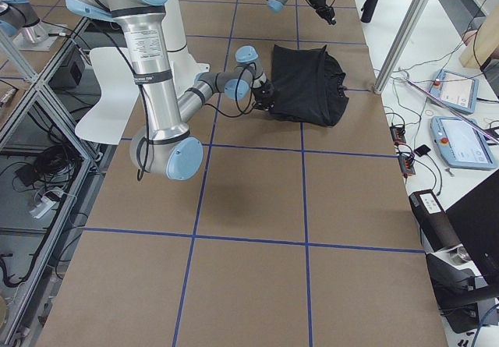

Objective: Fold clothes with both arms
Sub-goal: 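Drag the shirt's corner with the right gripper toward the robot, rotating it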

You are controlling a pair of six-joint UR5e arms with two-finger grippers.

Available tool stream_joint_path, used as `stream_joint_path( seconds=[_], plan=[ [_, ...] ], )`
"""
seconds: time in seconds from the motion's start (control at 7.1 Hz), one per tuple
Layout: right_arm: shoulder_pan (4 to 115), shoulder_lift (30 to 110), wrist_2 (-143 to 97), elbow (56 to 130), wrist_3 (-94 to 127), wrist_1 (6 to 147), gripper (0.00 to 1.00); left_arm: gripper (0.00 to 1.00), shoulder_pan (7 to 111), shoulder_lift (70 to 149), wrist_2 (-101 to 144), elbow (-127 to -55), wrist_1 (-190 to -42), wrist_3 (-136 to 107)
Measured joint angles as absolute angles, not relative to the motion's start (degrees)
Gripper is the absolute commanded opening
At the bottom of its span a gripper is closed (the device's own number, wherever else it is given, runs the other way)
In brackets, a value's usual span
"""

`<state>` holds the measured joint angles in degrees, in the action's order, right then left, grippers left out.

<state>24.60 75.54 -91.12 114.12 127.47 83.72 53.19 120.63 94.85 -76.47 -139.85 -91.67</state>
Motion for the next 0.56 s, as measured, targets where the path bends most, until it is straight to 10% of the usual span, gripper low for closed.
stream_joint_path(
  seconds=[0.28, 0.42, 0.56],
  plan=[
    [14.97, 80.72, -91.45, 124.22, 127.48, 91.37, 0.0, 0.42, 53.17, 120.34, 98.19, -79.79, -139.69, -91.73],
    [9.47, 82.63, -92.8, 127.62, 127.69, 93.35, 0.31, 0.42, 53.15, 120.28, 100.57, -81.41, -139.67, -92.12],
    [4.62, 83.43, -94.69, 129.51, 128.0, 95.14, 0.99, 0.42, 53.01, 120.27, 103.29, -82.79, -139.68, -93.42]
  ],
)
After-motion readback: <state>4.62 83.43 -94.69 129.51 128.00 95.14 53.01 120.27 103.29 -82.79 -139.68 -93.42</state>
